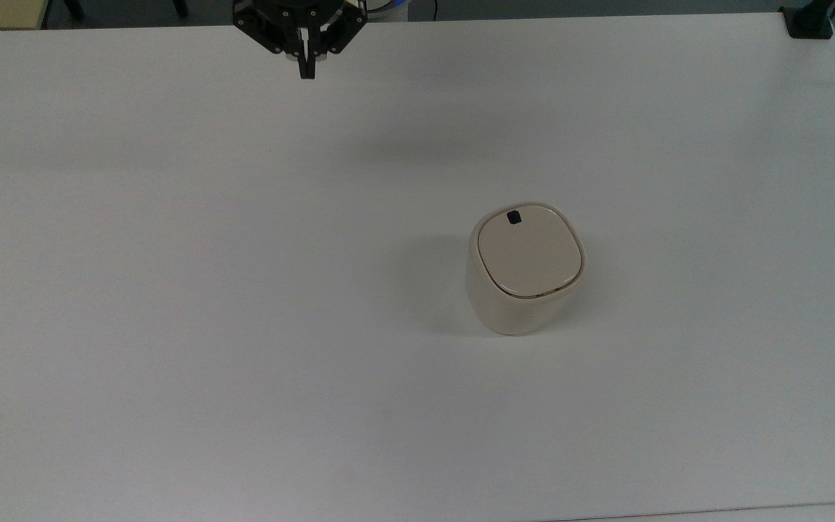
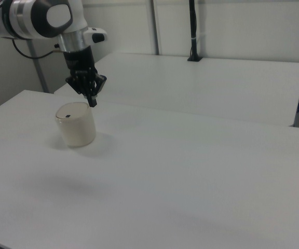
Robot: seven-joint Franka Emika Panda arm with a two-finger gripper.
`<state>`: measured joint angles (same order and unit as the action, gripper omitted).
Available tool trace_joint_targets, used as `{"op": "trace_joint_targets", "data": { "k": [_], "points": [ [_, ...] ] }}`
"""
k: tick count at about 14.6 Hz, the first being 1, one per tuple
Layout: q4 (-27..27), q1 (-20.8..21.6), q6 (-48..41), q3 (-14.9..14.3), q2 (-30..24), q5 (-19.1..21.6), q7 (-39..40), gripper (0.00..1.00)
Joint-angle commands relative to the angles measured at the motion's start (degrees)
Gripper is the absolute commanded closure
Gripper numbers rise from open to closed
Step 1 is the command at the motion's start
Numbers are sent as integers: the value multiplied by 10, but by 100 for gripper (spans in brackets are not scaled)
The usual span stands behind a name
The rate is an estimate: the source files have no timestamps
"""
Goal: Open the trash bin
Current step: 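Move the gripper over the cream trash bin toward its lid button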
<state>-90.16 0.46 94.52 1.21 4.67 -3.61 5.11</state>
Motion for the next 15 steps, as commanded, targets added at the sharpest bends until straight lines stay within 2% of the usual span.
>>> {"op": "trace_joint_targets", "data": {
  "k": [1, 5, 11, 15],
  "points": [
    [-7, 28, 45, 3, 26, -5, 7, 98],
    [-7, 54, 79, 4, 48, -1, 9, 99],
    [-7, 116, 193, 4, 91, 2, -1, 100],
    [-6, 142, 251, 4, 122, 21, -2, 100]
  ]
}}
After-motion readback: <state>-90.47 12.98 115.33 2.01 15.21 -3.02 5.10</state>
